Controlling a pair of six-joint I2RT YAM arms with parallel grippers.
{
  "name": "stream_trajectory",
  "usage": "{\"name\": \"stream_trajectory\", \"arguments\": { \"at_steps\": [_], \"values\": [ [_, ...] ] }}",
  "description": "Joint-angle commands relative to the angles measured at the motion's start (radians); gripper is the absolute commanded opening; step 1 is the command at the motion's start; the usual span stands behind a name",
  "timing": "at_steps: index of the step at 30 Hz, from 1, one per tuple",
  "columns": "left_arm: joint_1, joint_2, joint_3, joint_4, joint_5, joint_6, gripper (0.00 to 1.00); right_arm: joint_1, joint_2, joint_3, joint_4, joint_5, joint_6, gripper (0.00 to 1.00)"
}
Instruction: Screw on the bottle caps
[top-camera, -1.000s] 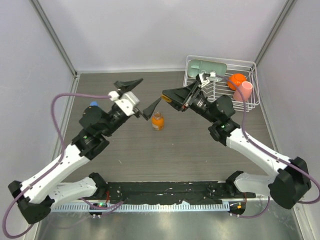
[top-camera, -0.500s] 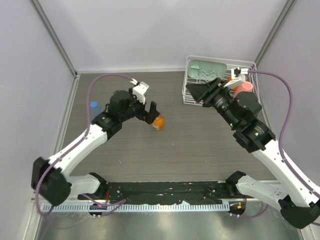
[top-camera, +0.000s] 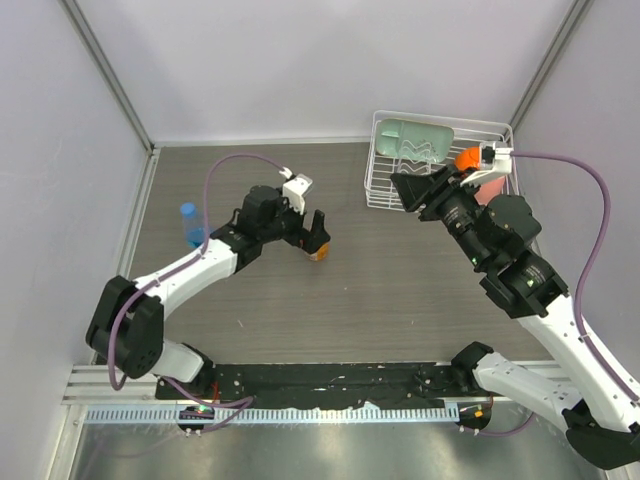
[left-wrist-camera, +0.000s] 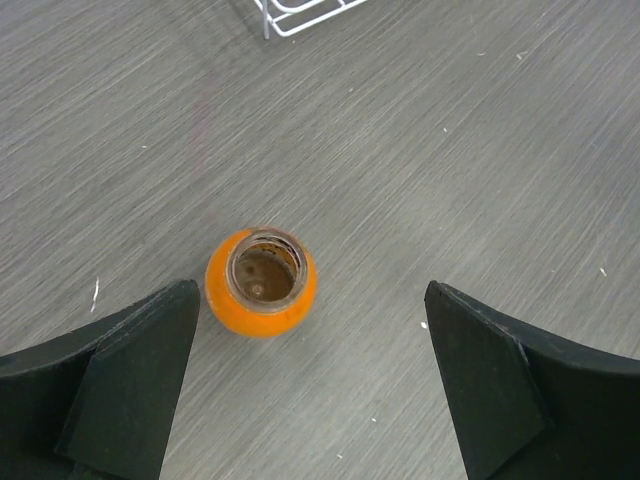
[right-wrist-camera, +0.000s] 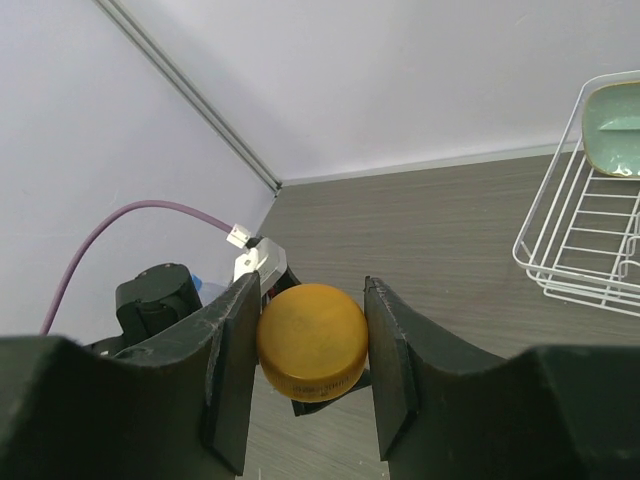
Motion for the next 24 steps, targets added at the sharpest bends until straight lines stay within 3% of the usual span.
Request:
{"name": "stream_trajectory", "arguments": {
  "at_steps": [1,15,24],
  "values": [
    [-0.001,0.053,0.002,0.097,-0.009,0.01,1.0,0.003,-0.018,-0.007,0.02,0.014,-0.044,0.21],
    [-0.005,0.176,0.021,0.169,-0.077,0.085,1.0,0.002,-0.023,-0.029,0.044,0.022,-0.094,0.21],
    [-0.005,0.232,0.053,0.195,-0.089,0.099,0.92,0.003,-0.029,-0.053,0.047,0.022,-0.108,0.21]
  ]
}}
